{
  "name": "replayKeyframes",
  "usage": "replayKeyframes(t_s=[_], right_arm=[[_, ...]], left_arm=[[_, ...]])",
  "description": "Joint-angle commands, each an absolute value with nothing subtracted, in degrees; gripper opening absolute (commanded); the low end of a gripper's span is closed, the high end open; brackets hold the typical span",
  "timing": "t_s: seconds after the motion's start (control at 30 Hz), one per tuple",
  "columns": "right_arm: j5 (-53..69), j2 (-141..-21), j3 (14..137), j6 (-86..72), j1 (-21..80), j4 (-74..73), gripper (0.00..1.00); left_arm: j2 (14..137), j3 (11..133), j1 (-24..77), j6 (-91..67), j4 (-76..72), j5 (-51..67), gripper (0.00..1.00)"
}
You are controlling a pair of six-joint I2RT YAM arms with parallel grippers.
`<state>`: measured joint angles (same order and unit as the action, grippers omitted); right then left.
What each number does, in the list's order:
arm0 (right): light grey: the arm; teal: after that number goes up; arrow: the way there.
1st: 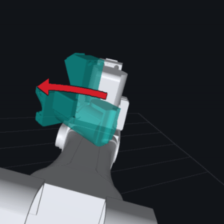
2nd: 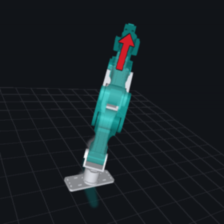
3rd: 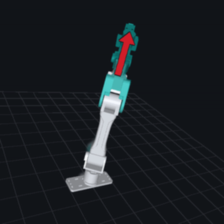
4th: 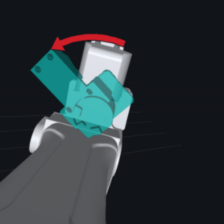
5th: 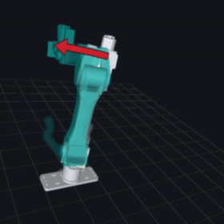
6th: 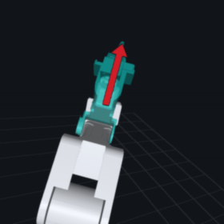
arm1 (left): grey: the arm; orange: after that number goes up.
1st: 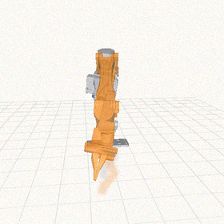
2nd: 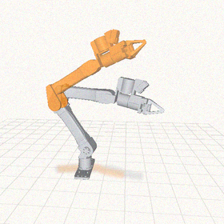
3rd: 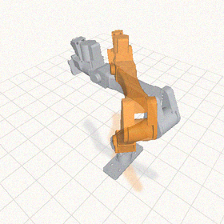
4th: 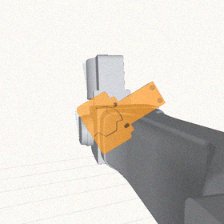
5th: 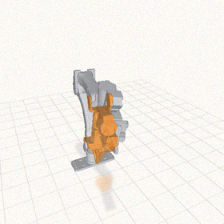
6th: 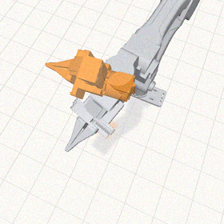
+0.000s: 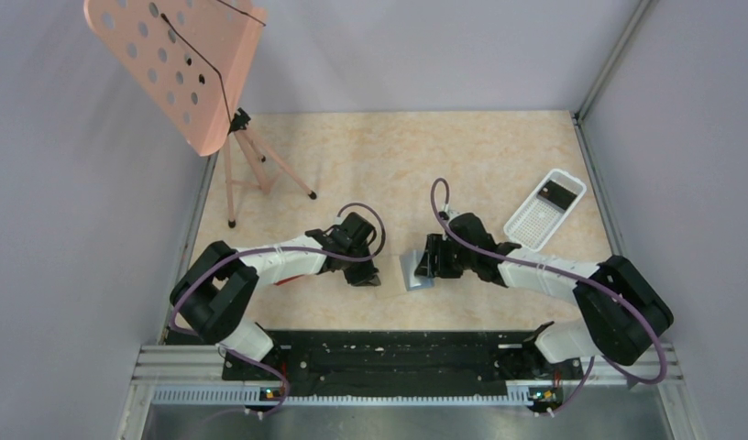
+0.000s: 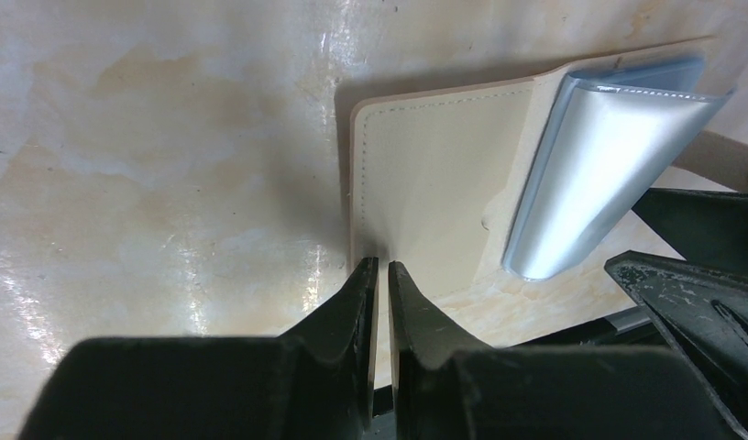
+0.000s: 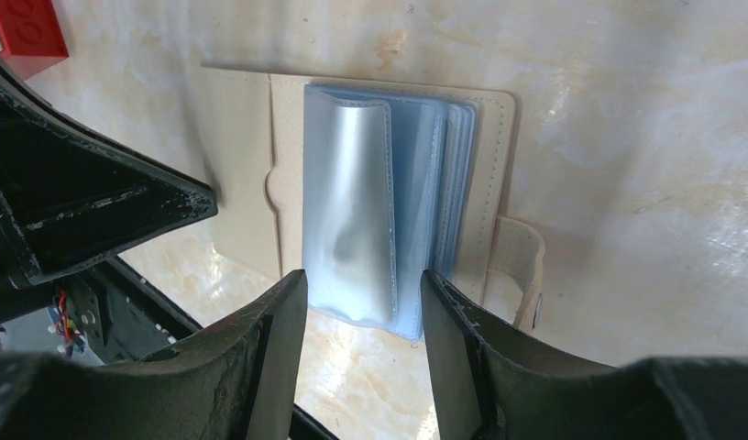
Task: Take the credit cards out of the card holder
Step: Remove the credit card from the card holder.
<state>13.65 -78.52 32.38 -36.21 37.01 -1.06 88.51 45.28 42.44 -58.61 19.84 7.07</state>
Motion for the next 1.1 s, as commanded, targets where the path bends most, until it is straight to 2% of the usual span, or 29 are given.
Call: replayKeyframes(t_s=[0.0,1.07], right_arm=[[15.28,-79.33,35.32,-37.14,39.02,1.66,0.49],[20.32,-84.27,36.75,-46.13,43.46,14.96,0.49]], left_arm=[[86.54,44.82,42.36,-58.54,18.67,7.49,0.14],[84.49,43.3,42.45,-59.58,18.93,7.0,0.14]])
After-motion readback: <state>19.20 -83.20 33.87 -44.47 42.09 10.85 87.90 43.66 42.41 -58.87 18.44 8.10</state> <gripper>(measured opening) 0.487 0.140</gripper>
